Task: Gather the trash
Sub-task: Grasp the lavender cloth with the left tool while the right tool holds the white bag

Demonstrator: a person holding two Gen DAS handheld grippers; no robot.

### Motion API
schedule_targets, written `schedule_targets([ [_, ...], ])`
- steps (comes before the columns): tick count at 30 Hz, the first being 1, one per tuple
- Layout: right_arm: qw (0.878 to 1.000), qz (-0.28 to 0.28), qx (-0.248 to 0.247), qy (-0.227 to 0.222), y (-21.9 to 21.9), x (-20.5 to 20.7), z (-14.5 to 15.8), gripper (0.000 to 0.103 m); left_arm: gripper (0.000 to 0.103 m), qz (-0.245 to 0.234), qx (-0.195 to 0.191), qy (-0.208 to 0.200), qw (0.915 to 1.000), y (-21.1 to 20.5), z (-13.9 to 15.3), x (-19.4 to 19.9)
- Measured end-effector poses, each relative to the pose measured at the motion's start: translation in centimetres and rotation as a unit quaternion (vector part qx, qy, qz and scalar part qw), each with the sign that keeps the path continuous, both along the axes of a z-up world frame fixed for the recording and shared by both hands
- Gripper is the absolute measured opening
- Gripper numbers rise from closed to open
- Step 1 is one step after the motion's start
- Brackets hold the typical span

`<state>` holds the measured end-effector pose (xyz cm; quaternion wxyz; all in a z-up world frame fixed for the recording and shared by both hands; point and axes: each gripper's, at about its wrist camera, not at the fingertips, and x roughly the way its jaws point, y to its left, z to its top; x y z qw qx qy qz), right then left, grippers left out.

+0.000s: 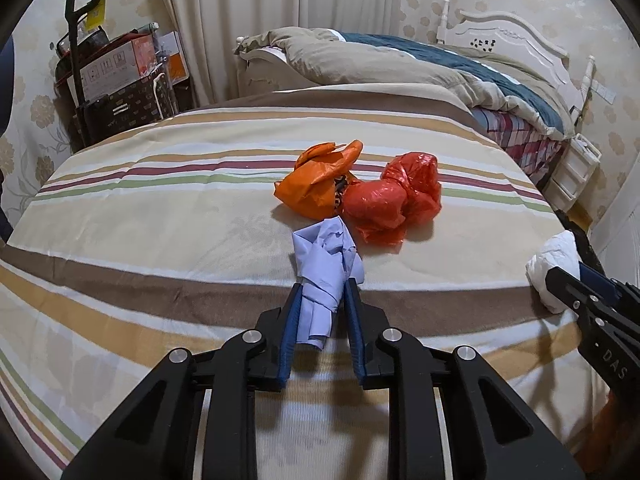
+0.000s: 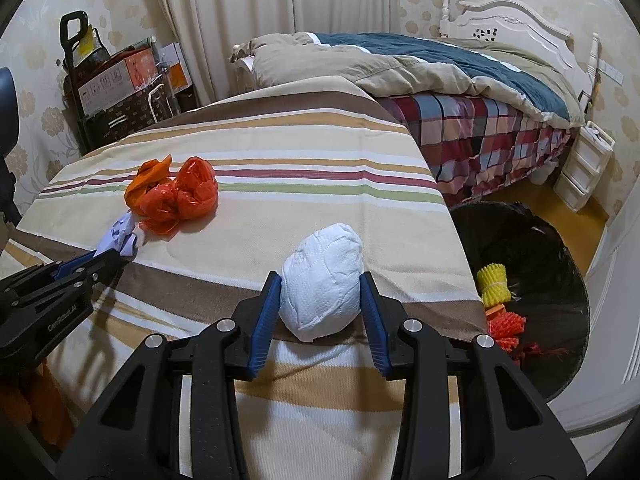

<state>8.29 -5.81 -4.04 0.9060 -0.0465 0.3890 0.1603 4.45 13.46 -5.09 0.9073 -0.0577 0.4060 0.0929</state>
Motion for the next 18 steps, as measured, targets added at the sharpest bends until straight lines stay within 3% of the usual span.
schedule_targets([
  [18, 0.999, -0.024, 0.013, -0.023, -3.3, -2.3, 1.4, 0.039, 0.024, -0.033, -0.011, -0.038, 0.9987, -3.6, 1.7, -1.8],
])
